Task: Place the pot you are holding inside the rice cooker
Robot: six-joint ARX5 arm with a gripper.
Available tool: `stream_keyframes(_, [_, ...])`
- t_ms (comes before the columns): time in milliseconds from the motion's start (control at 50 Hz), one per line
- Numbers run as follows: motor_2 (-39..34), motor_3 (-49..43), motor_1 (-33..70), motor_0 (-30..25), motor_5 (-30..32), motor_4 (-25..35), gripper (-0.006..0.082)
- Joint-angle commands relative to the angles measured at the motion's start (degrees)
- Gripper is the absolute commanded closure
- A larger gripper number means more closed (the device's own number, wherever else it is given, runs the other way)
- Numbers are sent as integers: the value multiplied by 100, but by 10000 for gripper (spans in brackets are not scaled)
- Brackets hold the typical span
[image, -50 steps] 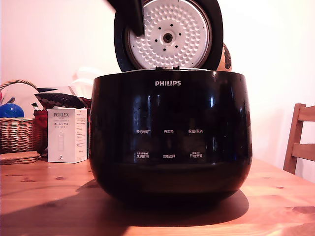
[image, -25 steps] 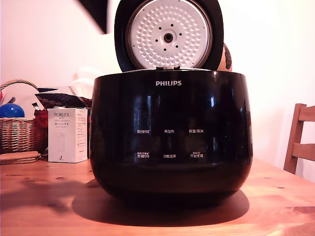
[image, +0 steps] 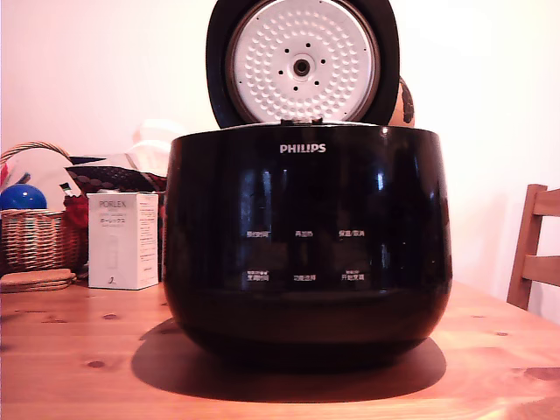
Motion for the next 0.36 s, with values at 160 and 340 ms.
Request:
stream_keyframes(160, [-26, 149, 61, 184, 11, 20, 787])
stream_keyframes(340, [-26, 151, 61, 184, 11, 20, 787])
